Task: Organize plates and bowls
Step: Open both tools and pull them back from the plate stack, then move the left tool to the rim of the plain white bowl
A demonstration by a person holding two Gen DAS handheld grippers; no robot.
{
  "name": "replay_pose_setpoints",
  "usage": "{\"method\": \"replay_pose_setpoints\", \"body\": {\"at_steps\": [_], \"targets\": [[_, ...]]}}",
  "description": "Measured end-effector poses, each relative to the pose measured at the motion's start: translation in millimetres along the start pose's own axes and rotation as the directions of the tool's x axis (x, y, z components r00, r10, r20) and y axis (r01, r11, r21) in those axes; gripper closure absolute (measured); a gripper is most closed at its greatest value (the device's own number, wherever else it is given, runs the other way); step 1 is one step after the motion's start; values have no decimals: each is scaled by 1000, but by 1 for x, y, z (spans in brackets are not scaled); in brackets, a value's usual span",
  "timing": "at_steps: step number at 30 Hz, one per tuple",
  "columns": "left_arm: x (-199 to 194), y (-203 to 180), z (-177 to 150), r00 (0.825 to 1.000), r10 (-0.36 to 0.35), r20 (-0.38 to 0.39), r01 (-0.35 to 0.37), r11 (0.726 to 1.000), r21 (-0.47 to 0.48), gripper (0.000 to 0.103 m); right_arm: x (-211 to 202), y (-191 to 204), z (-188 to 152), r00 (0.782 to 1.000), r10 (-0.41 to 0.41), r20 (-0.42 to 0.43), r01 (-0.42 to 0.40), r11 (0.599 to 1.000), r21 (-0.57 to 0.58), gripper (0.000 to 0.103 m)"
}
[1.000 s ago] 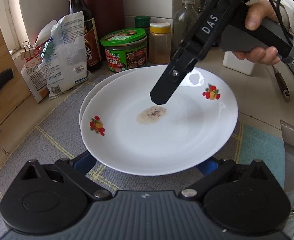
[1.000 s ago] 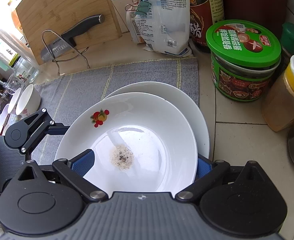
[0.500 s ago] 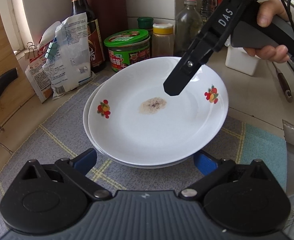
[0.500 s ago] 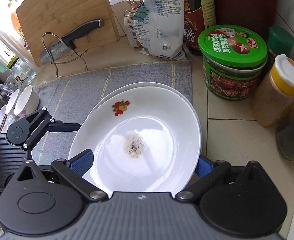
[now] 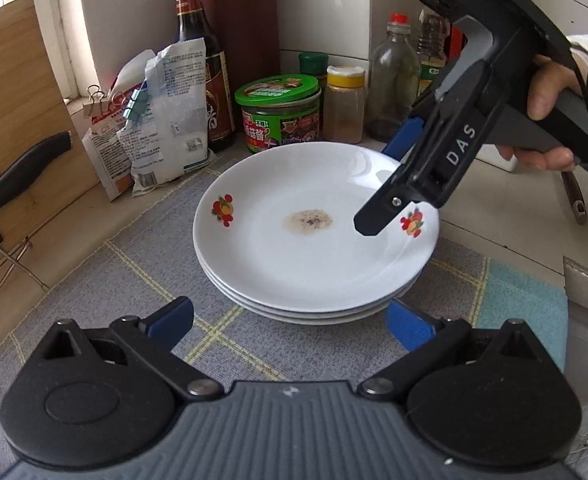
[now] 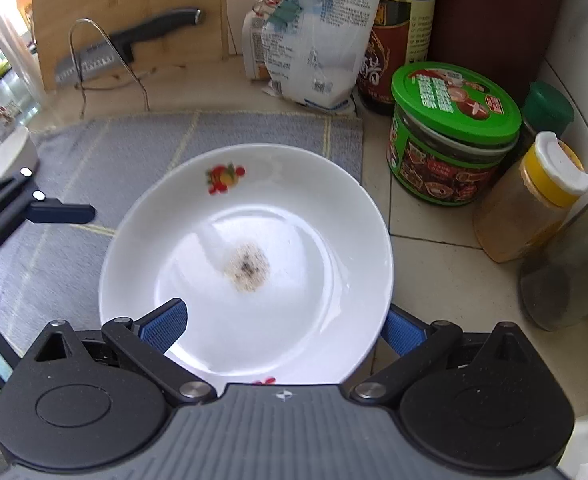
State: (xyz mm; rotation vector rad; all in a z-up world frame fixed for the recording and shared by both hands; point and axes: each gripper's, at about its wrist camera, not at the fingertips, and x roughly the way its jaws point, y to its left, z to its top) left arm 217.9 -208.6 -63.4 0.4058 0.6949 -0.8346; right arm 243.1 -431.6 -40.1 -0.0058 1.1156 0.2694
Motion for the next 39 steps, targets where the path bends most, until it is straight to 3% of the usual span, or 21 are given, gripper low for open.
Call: {"method": "replay_pose_setpoints", "body": {"at_steps": [10,16,20,27,31,34,39], "targets": [[-26,3,-7,996,79,48,-74,992,-103,1,-26,23,-2,992,1,128,4,999,-38,0],[-44,7,-21,982,186,45,-174,966,-191,1,-31,55,-1,979,-8,204,35,991,-131,0],[-56,10,-36,966,258,-1,-248,929,-275,1,-22,74,-1,975,36,219,4,984,-180,0],[-91,9,-69,920,379,-101,-388,841,-377,1,3,113,-4,973,145,179,-99,965,-243,0],[-112,16,-89,908,406,-107,-411,808,-423,1,7,146,-11,973,133,190,-67,945,-319,0],[-126,24,-101,904,415,-99,-416,805,-424,1,7,168,-15,971,136,195,-58,931,-360,0],[-158,40,-123,916,393,-75,-388,828,-404,1,14,211,-20,973,129,191,-54,933,-355,0]]}}
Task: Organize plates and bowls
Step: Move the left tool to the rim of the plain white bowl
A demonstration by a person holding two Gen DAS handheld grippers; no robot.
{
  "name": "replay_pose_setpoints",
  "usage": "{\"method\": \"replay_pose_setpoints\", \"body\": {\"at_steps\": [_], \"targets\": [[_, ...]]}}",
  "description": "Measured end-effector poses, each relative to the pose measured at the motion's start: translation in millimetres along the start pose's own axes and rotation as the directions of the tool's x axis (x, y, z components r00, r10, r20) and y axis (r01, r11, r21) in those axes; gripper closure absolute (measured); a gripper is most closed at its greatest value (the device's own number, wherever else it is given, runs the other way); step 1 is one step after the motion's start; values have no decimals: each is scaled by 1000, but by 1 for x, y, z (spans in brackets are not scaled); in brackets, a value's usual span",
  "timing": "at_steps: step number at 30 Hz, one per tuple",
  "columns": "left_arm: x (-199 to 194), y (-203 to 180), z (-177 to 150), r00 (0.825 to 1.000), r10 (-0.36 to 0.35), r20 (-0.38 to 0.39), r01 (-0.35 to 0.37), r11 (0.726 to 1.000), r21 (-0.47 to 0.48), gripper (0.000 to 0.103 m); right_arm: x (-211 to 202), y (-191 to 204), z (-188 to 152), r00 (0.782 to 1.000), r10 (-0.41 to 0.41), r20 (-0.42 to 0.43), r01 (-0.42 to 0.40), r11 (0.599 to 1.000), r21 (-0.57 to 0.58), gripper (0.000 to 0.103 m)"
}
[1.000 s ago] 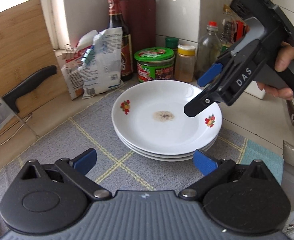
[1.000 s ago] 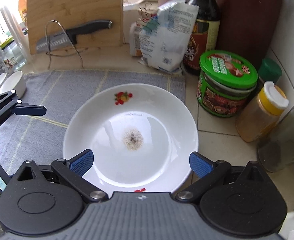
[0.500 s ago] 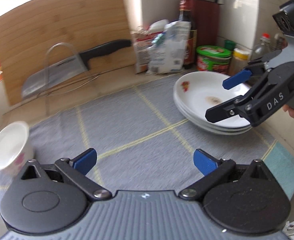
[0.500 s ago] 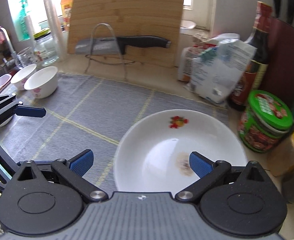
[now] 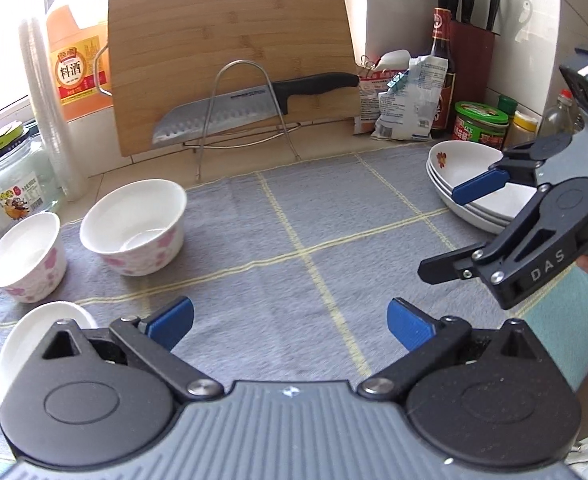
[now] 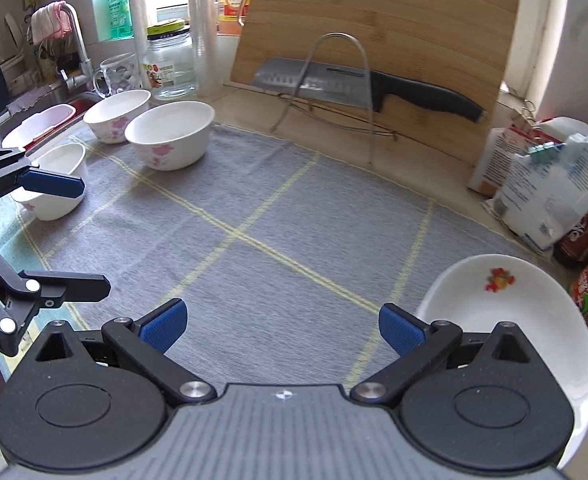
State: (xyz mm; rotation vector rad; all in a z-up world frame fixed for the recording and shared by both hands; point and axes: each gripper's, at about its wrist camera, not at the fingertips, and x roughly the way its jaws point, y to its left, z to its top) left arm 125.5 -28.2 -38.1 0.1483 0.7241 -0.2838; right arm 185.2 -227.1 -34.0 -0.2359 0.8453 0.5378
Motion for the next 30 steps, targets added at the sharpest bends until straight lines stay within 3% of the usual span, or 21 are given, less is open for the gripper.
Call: {"method": "replay_pose_setpoints", "body": {"at_steps": [7,15,30], "targets": [[-32,62,-22,1000,-4,4,4,1000,11,1,22,71,13,1000,-10,-8,10,1000,-13,0],[-49,126,-39,999,37,-6,-37,999,29,1,41,140,28,999,48,1,-48,998,-44,0],[-21,200,-42,996,-24,-84,23,1000,-17,1,68,215,53,994,99,41,-91,981,-171,0]]}}
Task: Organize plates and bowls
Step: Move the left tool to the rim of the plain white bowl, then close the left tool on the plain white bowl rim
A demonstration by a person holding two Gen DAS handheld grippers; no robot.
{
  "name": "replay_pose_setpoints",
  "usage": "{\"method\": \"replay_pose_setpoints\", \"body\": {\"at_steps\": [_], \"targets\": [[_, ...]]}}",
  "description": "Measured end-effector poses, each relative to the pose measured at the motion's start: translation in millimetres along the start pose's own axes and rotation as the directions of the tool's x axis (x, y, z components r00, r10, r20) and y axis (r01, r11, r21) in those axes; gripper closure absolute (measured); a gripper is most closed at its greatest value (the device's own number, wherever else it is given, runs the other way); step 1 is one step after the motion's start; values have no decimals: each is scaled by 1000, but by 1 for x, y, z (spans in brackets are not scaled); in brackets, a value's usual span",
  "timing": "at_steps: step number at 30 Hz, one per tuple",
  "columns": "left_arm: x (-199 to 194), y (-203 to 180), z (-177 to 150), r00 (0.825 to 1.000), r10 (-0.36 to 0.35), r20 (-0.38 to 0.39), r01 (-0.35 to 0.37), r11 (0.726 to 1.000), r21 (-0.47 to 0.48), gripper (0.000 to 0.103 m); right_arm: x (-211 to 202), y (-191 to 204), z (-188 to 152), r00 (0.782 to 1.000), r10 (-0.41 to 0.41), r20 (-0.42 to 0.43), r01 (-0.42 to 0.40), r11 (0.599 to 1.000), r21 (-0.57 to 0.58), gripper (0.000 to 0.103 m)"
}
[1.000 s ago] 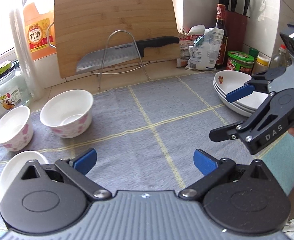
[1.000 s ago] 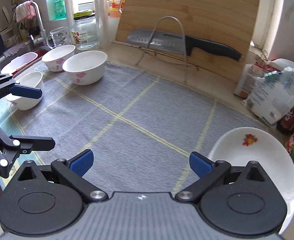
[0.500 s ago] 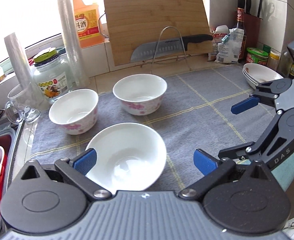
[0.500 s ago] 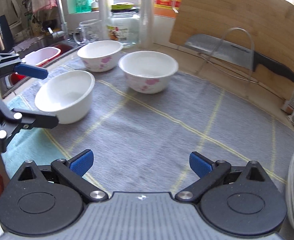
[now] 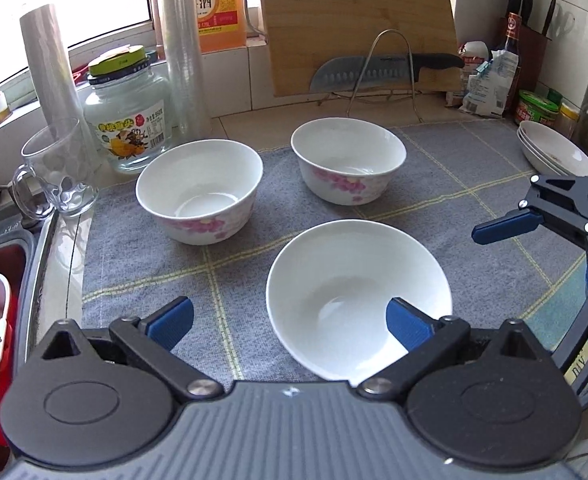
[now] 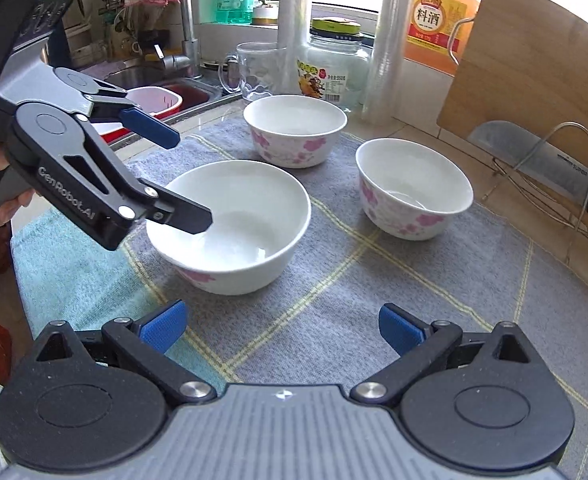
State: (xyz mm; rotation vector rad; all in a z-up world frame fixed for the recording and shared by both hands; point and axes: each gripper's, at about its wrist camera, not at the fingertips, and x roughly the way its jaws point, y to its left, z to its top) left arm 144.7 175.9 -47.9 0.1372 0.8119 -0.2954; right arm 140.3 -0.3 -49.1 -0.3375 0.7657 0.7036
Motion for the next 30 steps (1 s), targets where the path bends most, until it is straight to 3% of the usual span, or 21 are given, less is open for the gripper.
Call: {"method": "replay_pose_setpoints", "body": {"at_steps": [6,19,30], "targets": [[8,2,3,999,-37,-20,38,999,19,7,10,15,6,1000,13,15,-12,999,-41,1],[18,1,11,993,-111,-47,113,993,43,38,12,21,10,999,26,22,-24,997,-75,20],[22,0,16,988,-144,-57,147,987,66,41,13,21,12,999,34,28,-31,997,-73,23]]}}
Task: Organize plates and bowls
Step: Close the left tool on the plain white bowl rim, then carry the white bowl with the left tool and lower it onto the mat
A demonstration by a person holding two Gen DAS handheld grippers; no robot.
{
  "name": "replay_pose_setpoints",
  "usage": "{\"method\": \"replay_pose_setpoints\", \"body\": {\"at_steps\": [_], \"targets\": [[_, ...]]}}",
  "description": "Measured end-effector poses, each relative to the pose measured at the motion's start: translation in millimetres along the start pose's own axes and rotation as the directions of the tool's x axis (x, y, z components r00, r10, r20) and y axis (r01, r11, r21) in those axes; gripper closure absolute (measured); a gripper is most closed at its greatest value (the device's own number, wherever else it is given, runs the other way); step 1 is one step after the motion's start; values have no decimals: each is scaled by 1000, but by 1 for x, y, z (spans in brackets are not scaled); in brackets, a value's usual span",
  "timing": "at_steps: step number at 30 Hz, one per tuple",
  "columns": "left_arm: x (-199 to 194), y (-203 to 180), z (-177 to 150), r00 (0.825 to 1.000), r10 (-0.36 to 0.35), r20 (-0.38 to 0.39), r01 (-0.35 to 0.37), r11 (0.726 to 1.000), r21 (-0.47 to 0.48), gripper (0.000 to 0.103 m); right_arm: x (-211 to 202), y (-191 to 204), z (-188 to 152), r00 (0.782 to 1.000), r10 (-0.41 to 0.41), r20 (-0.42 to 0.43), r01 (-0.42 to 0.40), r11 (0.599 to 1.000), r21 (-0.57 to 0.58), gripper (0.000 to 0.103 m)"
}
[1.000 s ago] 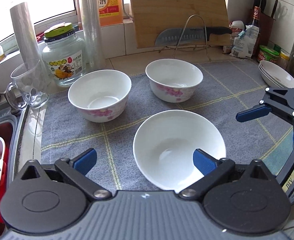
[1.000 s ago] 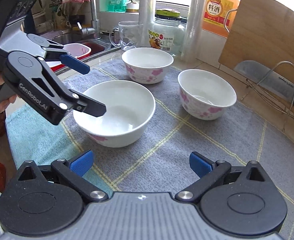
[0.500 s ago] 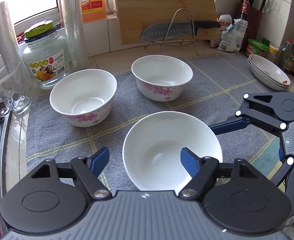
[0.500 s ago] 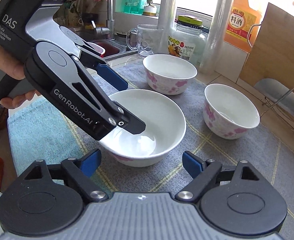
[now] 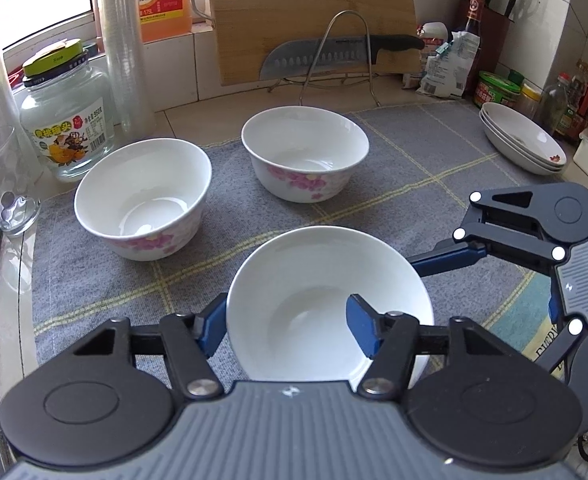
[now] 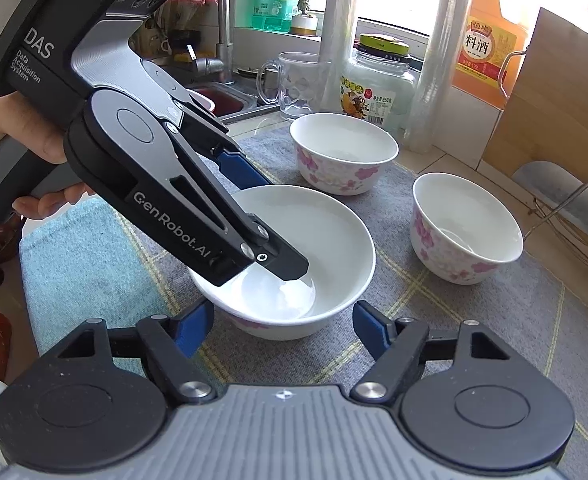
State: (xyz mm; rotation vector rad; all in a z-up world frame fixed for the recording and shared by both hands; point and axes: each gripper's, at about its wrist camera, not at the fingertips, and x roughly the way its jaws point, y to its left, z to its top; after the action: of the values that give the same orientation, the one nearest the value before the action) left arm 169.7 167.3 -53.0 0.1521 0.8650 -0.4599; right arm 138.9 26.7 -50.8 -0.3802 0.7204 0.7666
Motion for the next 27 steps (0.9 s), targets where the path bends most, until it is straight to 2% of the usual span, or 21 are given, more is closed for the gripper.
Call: {"method": "replay_pose_setpoints", "body": {"at_steps": [19,27], "targets": [[-2,-5,4,1000,-22,-11,23,999,39,41,-10,0,2,1000,-6,1,6,1000,18,23],[-1,-25,16,998,-62,5,62,994,88,41,-30,-8,-9,999,-52,6,51,997,57,23]]}}
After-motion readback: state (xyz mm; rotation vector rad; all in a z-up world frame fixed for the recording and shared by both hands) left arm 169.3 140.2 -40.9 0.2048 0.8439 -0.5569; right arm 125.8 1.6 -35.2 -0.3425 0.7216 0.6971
